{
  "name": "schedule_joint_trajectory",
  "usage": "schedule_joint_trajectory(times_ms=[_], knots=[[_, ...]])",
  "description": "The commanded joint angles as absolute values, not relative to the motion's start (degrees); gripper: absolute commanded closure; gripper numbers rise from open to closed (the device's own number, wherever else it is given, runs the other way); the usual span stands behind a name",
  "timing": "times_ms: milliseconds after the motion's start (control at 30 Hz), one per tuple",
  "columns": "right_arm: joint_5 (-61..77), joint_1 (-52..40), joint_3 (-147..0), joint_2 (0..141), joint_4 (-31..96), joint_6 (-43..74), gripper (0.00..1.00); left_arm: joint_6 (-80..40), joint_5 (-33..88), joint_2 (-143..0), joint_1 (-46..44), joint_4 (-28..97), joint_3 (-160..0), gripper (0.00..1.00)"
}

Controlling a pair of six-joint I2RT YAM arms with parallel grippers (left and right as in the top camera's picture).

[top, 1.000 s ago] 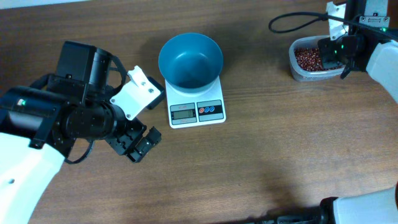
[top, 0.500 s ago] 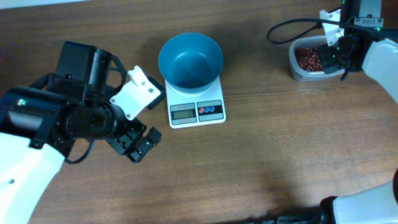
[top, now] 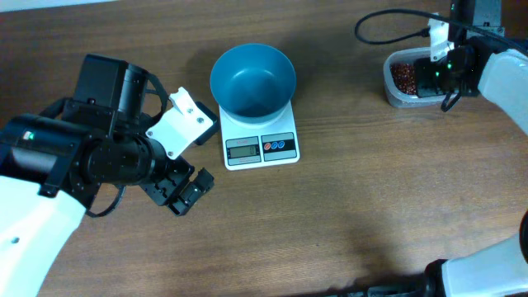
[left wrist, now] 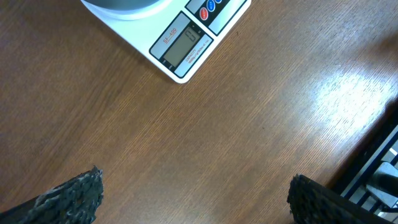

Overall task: Scoop item into bowl and weigh 50g on scale
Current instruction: 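Lower the scoop into the red beans with the right gripper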

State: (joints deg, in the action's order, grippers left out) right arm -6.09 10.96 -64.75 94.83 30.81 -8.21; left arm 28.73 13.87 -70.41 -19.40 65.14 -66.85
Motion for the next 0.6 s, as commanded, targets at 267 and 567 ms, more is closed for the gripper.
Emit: schedule_joint_trajectory(times_ms=[267, 567], knots=[[11.07, 16.58, -65.63, 97.34, 34.81, -0.73, 0.96, 29.47, 13.69, -70.54, -19.51, 65.21, -66.67, 0.01], [19.09, 22.02, -65.65, 97.86, 36.67, 8.12, 0.96, 29.45, 13.67, -70.54, -19.51, 65.21, -66.67, 0.01]])
